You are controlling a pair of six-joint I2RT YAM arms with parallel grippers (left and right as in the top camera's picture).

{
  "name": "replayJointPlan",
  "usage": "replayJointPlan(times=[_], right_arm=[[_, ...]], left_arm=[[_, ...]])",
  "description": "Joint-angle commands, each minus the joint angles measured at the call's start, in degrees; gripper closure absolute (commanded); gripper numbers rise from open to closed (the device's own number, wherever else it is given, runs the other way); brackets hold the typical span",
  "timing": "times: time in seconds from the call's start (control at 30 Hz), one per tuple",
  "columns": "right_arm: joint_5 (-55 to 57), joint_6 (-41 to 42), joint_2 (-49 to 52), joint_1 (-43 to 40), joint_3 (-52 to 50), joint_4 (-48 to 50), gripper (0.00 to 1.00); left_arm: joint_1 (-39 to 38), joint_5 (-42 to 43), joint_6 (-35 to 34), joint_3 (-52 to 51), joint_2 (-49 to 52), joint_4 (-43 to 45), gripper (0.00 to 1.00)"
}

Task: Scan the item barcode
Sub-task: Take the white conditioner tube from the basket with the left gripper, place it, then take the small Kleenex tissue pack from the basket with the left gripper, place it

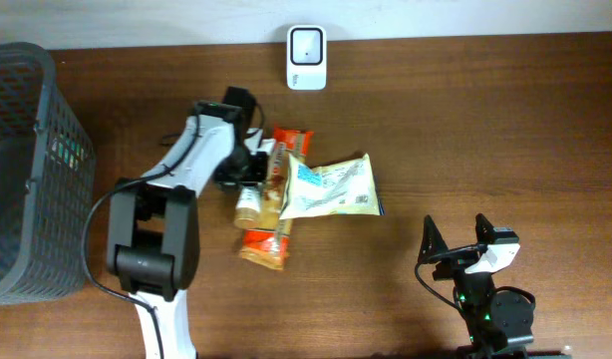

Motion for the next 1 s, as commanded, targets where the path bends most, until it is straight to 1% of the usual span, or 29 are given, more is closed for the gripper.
replayJointPlan(times=[0.0,0.03,0.07,0.1,0.13,0.2,0.27,0.3,0.33,0.37,0.4,0.47,0.5,0.57,0.63,0.67,0.73,0.8,0.87,0.97], right_arm=[[-0.1,0.1,-0.3,-0.3,-0.4,-0.2,0.01],[-0.1,0.1,-0.3,-0.3,-0.4,-0.2,0.01],[-0.1,0.1,-0.3,-0.3,-0.4,-0.2,0.01],[-0.1,0.1,-0.3,-0.3,-0.4,-0.2,0.01],[-0.1,0.1,-0.3,-0.3,-0.4,-0.2,0.01],[-0.1,0.1,-0.3,-0.3,-0.4,-0.2,0.01],[-0.1,0.1,-0.3,-0.3,-0.4,-0.2,0.01],[-0.1,0.1,-0.3,-0.3,-0.4,-0.2,0.01],[-0.1,0.1,-0.3,-0.3,-0.4,-0.2,0.01],[-0.1,0.1,-0.3,-0.3,-0.4,-0.2,0.01],[-0.1,0.1,-0.3,-0.3,-0.4,-0.2,0.01],[-0.1,0.1,-0.3,-0.3,-0.4,-0.2,0.01],[-0.1,0.1,-0.3,-0.3,-0.4,-0.2,0.01],[-0.1,0.1,-0.3,-0.3,-0.4,-0.2,0.01],[-0.1,0.1,-0.3,-0.3,-0.4,-0.2,0.01],[-0.1,0.1,-0.3,-0.3,-0.4,-0.2,0.01],[-0.1,0.1,-0.3,-0.3,-0.4,-0.2,0.01],[-0.1,0.1,-0.3,-0.3,-0.4,-0.2,0.01],[-0.1,0.1,-0.3,-0.3,-0.4,-0.2,0.01],[-0.1,0.1,-0.3,-0.3,-0.4,-0.2,0.01]], left_arm=[[-6.6,5.6,-2.9,-0.4,-1.5,3.7,0.55],[-7.7,4.3,-2.9,-0.4,-1.5,3.9,0.31],[-7.9,3.0,-2.9,-0.4,-1.5,3.6,0.18],[-7.5,2.2,-2.9,0.0,-1.6,3.0,0.00],[-6.8,1.5,-2.9,1.1,-2.0,1.8,0.01],[-5.1,-3.6,-2.9,5.7,-4.9,-1.5,0.01],[-2.6,-13.7,-2.0,15.6,-11.0,-6.8,0.01],[-1.3,-17.2,-2.0,18.9,-13.3,-8.0,0.01],[2.2,-22.2,0.8,23.7,-17.4,-8.7,0.01],[5.7,-25.4,1.0,26.1,-19.9,-8.5,0.01],[11.5,-26.9,1.0,28.3,-22.6,-8.3,0.01],[22.0,-26.6,0.9,29.4,-25.3,-6.8,0.01],[29.2,-25.3,0.9,29.4,-25.5,-5.8,0.01],[37.9,-21.9,0.9,29.2,-23.8,-5.6,0.01],[44.5,-16.6,0.3,29.2,-19.5,-5.6,0.01],[46.5,-13.8,0.3,29.2,-16.3,-5.7,0.00],[47.7,-13.3,0.3,29.2,-10.2,-6.3,0.01],[48.4,-13.0,-0.2,29.2,-4.3,-6.2,0.00],[48.5,-10.9,-0.1,29.2,1.7,-6.1,0.00],[48.5,-10.0,0.0,29.2,7.1,-5.6,0.00]])
